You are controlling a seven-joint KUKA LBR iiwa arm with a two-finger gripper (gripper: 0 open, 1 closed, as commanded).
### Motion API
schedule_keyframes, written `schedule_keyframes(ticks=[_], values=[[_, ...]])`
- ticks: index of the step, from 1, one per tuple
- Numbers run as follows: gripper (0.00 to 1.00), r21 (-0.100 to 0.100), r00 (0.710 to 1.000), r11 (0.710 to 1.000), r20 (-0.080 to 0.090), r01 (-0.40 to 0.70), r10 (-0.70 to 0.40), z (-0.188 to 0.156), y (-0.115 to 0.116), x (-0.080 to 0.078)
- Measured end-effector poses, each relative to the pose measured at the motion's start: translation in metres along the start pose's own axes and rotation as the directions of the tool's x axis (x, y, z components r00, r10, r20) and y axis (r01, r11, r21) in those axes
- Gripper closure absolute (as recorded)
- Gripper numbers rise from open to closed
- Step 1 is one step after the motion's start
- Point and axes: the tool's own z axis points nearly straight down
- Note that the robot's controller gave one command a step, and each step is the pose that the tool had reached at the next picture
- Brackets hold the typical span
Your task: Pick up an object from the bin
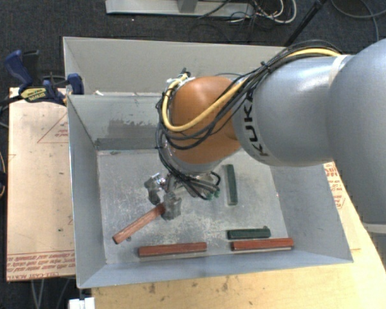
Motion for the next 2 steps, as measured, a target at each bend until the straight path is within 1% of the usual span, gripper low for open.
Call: schedule_keyframes(ticks=[1,2], values=[[1.0,0.0,1.0,1.0,0.003,-0.018,0.018,-0.042,-0.011,0.024],[1.0,0.001,1.0,1.0,0.007,0.026,-0.026,-0.125,-0.001,-0.02]])
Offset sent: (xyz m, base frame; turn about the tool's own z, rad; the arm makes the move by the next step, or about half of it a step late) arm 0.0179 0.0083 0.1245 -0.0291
